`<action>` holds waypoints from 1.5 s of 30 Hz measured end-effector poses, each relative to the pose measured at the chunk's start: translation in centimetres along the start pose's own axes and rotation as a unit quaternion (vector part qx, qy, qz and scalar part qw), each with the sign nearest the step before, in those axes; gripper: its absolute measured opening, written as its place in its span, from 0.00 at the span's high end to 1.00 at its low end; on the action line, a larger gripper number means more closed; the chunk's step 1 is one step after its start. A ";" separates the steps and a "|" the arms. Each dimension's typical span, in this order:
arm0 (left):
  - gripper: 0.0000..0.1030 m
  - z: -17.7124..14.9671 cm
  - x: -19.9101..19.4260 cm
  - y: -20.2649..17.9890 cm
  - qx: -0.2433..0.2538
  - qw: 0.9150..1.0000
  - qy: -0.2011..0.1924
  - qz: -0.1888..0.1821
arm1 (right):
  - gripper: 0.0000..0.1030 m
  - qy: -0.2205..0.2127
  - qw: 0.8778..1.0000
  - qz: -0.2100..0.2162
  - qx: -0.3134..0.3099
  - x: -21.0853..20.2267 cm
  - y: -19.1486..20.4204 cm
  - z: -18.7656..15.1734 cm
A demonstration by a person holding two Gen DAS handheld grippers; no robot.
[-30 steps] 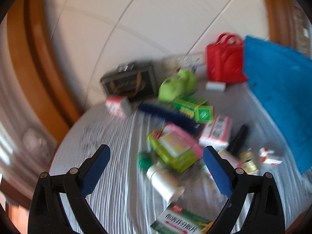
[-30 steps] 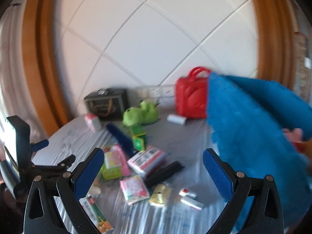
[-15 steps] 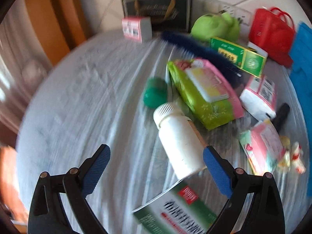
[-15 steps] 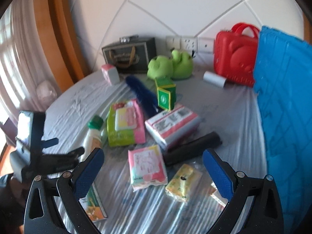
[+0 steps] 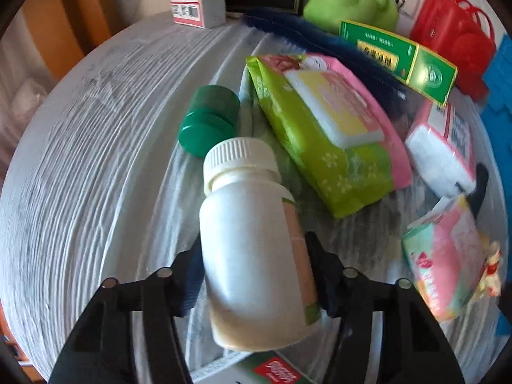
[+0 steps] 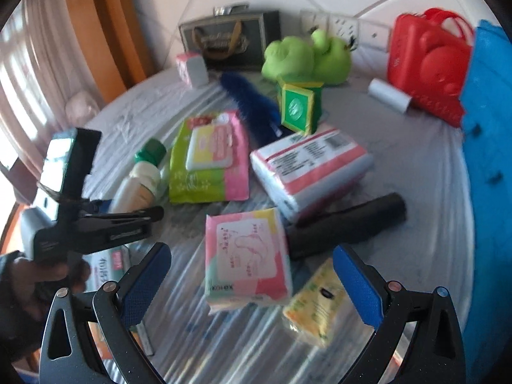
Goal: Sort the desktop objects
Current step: 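Grasp the white pill bottle with the left tool while the right tool grasps a pink pad pack, then carry the pill bottle and pad pack with both tools over the crate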
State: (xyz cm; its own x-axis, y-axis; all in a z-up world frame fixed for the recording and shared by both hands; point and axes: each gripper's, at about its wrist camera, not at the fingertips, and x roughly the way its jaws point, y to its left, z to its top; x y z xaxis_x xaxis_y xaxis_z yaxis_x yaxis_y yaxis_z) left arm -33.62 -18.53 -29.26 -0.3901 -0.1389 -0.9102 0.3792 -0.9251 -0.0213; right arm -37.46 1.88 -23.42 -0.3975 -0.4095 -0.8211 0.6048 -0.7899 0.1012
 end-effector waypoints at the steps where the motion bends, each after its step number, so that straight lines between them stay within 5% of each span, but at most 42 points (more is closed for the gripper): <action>1: 0.47 0.0 0.0 0.0 0.007 1.000 -0.001 -0.001 | 0.01 0.006 1.000 -0.002 -0.006 0.8 0.1 0.0; 10: 0.47 0.1 0.1 0.0 0.030 0.999 -0.019 -0.008 | 0.07 0.089 0.994 -0.050 -0.027 6.7 1.8 -0.7; 11: 0.47 0.1 0.2 0.0 0.029 0.999 -0.020 -0.008 | 0.12 0.091 0.994 -0.061 -0.029 7.2 1.9 -0.9; 12: 0.47 0.1 0.2 0.1 0.032 0.999 -0.022 -0.010 | 0.30 0.094 0.994 -0.060 -0.022 7.3 1.7 -1.1; 13: 0.47 0.1 0.1 0.2 0.039 0.999 -0.022 -0.013 | 0.31 0.100 0.994 -0.050 -0.007 7.5 1.3 -1.1; 20: 0.50 -0.4 -1.5 0.8 0.088 0.995 -0.042 -0.026 | 0.34 0.062 0.996 -0.062 0.004 4.4 2.0 -2.1; 27: 0.50 0.3 -6.9 -0.3 0.152 0.982 -0.111 -0.012 | 0.34 0.009 0.997 -0.066 0.050 -1.0 1.6 -2.0; 35: 0.50 1.7 -16.4 -3.9 0.217 0.951 -0.218 -0.034 | 0.34 -0.079 0.990 -0.081 0.086 -10.5 1.9 -1.2; 45: 0.50 0.9 -28.9 -13.1 0.299 0.885 -0.329 -0.136 | 0.34 -0.228 0.945 -0.183 0.144 -28.1 1.4 -3.7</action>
State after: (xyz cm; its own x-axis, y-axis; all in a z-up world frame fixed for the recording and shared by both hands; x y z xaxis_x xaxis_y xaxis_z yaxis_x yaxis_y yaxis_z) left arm -28.09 -2.77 -2.32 -0.8779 0.1241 -0.4626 -0.2390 -0.9505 0.1986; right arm -22.85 13.94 -2.32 -0.8397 -0.1872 -0.5098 0.1823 -0.9814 0.0600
